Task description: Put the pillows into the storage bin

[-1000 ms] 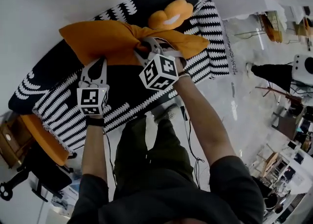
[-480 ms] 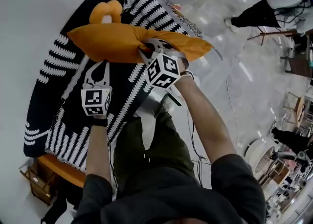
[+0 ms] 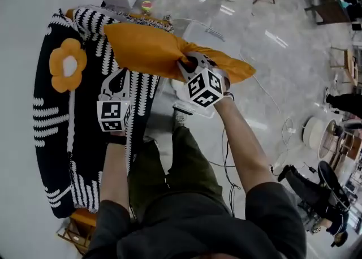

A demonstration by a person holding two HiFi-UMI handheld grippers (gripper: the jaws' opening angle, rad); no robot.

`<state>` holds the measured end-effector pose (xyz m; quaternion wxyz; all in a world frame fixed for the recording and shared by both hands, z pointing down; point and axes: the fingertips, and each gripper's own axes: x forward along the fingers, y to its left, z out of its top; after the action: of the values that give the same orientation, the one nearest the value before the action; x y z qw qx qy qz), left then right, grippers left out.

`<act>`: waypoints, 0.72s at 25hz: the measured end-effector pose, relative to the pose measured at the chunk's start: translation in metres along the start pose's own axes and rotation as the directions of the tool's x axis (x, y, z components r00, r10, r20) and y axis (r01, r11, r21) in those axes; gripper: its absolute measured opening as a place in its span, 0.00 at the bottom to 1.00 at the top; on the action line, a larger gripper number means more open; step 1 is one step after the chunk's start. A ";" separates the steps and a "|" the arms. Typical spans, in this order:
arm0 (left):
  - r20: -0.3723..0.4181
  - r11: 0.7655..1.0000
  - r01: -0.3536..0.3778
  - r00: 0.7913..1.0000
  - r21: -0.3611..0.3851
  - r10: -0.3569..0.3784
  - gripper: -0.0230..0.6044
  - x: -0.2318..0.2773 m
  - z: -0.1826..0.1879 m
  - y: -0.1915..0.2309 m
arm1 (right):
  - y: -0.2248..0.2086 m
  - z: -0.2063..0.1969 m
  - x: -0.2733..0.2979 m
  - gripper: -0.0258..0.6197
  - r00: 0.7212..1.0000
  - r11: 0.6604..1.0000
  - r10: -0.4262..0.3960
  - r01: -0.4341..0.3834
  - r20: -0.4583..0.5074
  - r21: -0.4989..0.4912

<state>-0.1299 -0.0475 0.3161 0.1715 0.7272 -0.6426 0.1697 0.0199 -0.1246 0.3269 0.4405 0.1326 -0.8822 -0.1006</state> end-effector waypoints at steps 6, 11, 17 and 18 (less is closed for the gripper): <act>-0.027 0.984 0.163 0.986 0.067 -0.162 0.04 0.084 0.024 -0.101 | -0.064 -0.123 -0.055 0.11 0.988 0.971 -0.120 0.138 -0.101 0.194; -0.060 0.962 0.256 0.966 0.099 -0.251 0.04 0.131 0.023 -0.163 | -0.089 -0.210 -0.073 0.11 0.965 0.911 -0.180 0.237 -0.191 0.338; -0.137 0.942 0.316 0.944 0.114 -0.300 0.04 0.167 -0.016 -0.199 | -0.086 -0.283 -0.053 0.11 0.939 0.791 -0.220 0.330 -0.264 0.516; -0.152 0.940 0.323 0.940 0.113 -0.305 0.04 0.171 -0.025 -0.203 | -0.082 -0.292 -0.048 0.11 0.936 0.767 -0.220 0.340 -0.275 0.545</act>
<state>0.0906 -0.1622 0.4112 0.1888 0.8177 -0.4921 0.2315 0.2940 -0.2048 0.4395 0.4422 0.4010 -0.7927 0.1240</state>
